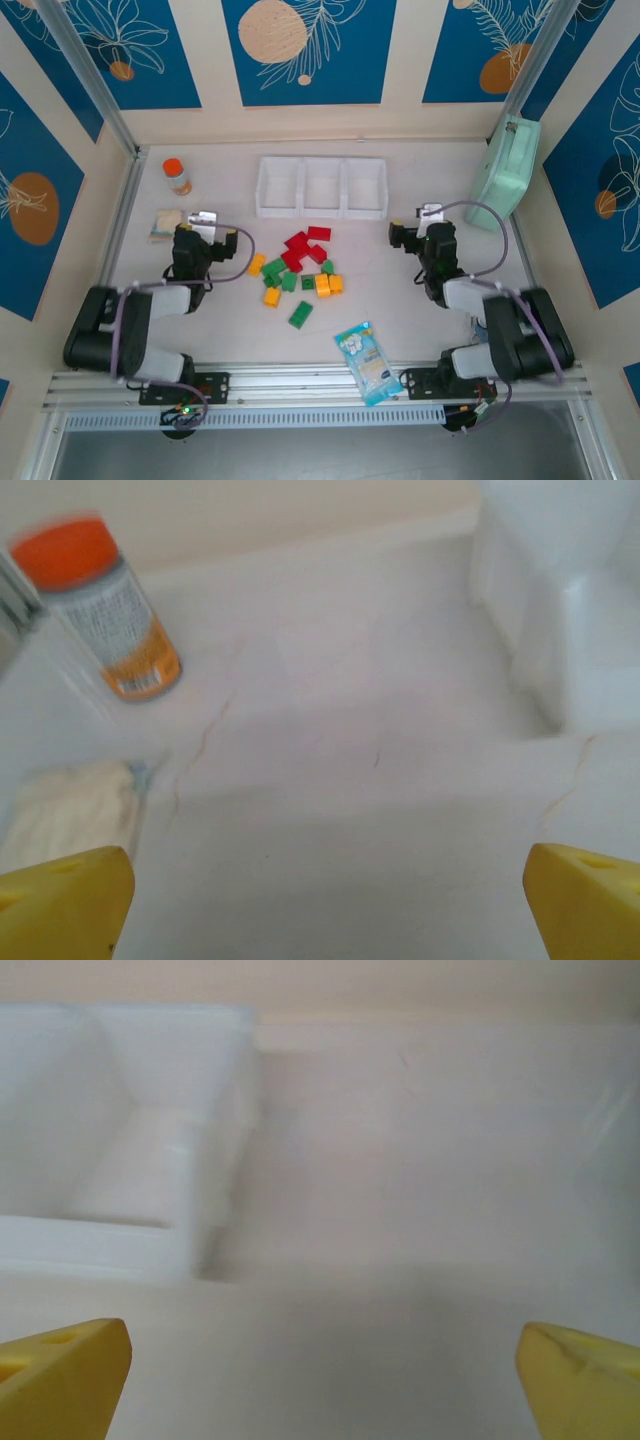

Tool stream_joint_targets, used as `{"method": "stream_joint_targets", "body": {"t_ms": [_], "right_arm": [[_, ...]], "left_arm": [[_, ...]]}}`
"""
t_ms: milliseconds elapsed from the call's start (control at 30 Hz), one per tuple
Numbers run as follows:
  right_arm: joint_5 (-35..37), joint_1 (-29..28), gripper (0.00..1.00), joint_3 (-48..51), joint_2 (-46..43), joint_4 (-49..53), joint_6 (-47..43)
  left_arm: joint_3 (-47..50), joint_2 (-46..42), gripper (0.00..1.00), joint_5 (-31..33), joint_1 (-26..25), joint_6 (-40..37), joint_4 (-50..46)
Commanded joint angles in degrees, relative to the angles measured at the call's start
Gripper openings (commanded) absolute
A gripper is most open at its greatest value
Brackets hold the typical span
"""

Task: Sort the legos into containers by color
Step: Pick up the lego from the center of the table.

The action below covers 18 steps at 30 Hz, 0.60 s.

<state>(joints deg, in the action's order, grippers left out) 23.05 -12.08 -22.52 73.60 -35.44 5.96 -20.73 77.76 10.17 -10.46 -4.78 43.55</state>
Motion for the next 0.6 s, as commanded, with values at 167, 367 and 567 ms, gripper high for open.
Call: {"method": "stream_joint_targets", "body": {"t_ms": [167,367,567], "right_arm": [[-5.43,0.63,0.99,-14.18,-22.48,43.18,26.66],[-26.02,-0.36,0.99,-23.86,-21.15,63.16,34.50],[-27.94,-10.24,0.97,-30.78,-10.65,75.30,35.88]], "left_arm": [[-14.82,-28.67,0.99,12.85,-13.65,16.33,-47.78],[-20.21,-37.99,0.99,-0.92,-13.71,29.08,-72.30],[-22.31,-37.66,0.99,-14.84,-13.69,32.86,-87.78]]}}
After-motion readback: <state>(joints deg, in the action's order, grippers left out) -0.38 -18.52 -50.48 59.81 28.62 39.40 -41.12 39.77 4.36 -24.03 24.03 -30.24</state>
